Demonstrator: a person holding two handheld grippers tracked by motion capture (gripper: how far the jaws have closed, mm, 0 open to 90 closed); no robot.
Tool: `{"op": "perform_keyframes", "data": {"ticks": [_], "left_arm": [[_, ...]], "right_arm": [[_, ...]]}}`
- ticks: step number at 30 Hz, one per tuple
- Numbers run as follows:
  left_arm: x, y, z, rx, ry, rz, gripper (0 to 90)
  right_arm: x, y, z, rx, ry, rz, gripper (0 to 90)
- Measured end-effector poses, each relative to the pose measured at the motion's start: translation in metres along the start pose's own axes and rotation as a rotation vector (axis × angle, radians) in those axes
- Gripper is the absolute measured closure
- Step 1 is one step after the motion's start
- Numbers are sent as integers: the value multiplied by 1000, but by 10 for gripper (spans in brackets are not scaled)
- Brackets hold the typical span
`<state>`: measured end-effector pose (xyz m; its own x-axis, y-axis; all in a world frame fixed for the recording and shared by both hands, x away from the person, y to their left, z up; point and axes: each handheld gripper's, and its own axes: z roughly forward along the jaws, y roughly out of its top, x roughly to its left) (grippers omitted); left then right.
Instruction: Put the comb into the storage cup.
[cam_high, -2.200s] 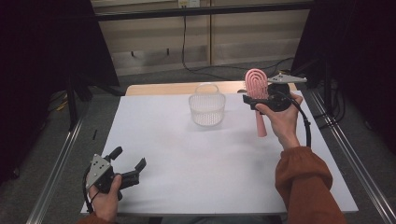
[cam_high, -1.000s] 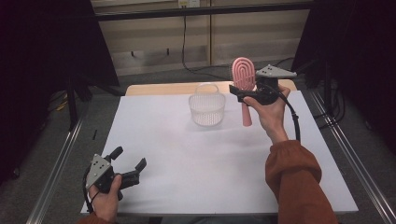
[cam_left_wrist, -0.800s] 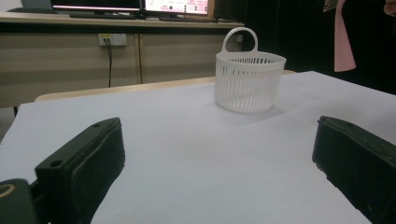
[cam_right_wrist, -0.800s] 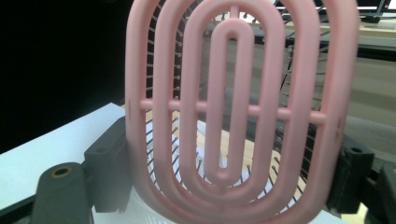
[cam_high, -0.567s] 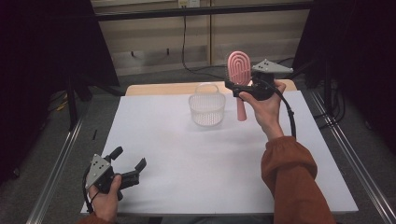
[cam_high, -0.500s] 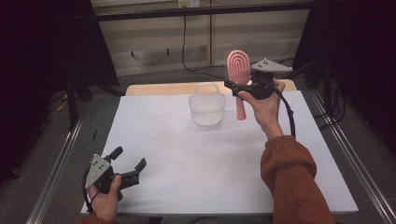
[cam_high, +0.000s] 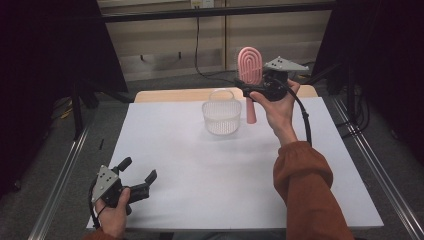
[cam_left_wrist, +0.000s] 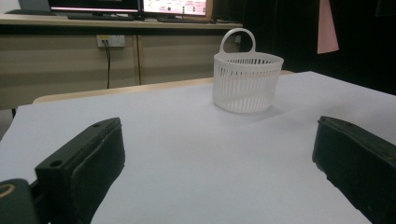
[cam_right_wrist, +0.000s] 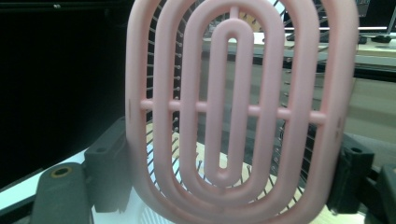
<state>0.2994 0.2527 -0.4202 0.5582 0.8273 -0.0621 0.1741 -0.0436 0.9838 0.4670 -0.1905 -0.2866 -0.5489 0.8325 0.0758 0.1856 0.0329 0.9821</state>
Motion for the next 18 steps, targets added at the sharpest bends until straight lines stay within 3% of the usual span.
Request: {"op": "perform_keyframes", "data": {"ticks": [6, 18], "left_arm": [[0, 0, 0, 1, -1, -5, 24], [0, 0, 0, -1, -3, -8, 24]], "right_arm": [[4, -1, 12, 15, 13, -33, 199], [11, 4, 29, 3, 20, -53, 199]]}}
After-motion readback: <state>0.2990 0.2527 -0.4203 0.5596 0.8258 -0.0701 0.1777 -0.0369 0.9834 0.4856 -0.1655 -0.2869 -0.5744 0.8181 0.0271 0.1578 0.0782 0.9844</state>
